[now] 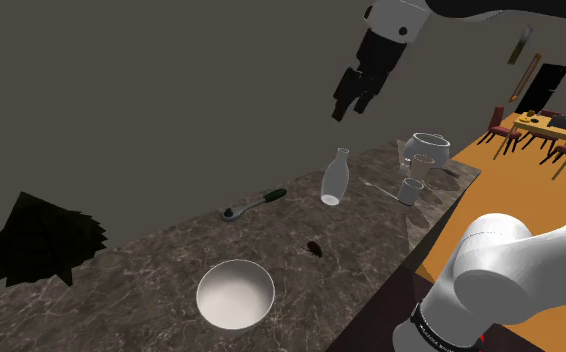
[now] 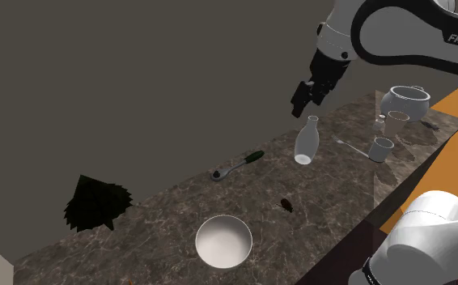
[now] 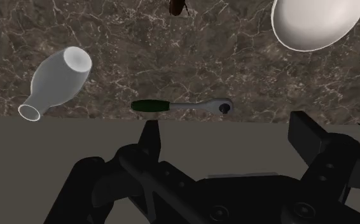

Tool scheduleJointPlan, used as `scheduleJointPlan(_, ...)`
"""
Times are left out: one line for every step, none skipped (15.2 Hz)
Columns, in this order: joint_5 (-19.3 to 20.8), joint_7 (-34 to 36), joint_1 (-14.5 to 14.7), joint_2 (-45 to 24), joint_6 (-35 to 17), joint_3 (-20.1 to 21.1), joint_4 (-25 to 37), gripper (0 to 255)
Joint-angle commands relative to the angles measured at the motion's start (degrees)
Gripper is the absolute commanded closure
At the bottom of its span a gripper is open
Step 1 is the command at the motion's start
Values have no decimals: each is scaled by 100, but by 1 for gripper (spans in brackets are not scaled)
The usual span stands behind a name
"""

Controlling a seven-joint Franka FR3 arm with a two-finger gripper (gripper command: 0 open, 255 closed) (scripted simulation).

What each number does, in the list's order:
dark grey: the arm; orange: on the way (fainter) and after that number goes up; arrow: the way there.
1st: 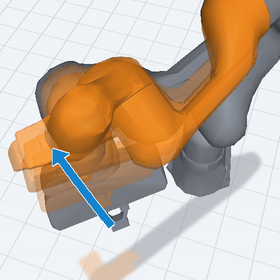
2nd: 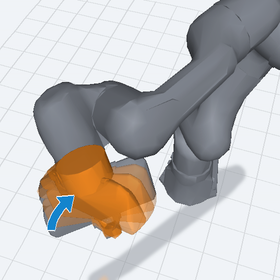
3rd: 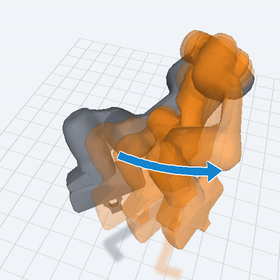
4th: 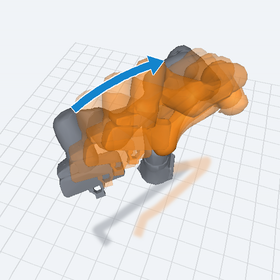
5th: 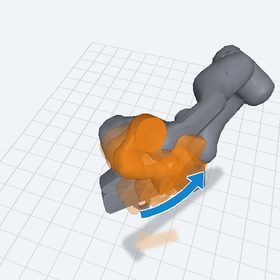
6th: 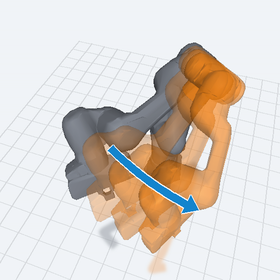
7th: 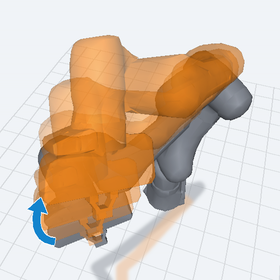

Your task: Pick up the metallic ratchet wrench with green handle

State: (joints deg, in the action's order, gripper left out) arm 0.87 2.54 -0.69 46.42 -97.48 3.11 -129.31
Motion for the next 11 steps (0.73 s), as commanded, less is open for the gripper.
scheduleJointPlan(0,0,0,0,0,0,0,0)
scheduleJointPlan(46,-241,42,-65,-153,-114,-108,0)
scheduleJointPlan(93,-481,86,-141,-305,-229,-205,0)
scheduleJointPlan(137,-721,126,-227,-458,-342,-291,0)
scheduleJointPlan(181,-960,169,-324,-611,-458,-367,0)
scheduleJointPlan(222,-1199,211,-432,-764,-572,-433,0)
scheduleJointPlan(260,-1440,250,-550,-916,-684,-489,0)
scheduleJointPlan(296,-1678,293,-678,-1067,-798,-534,0)
scheduleJointPlan(328,-1918,336,-815,-1218,-910,-568,0)
scheduleJointPlan(355,-2159,379,-962,-1367,-1021,-593,0)
scheduleJointPlan(378,-2400,423,-1118,-1514,-1130,-607,0)
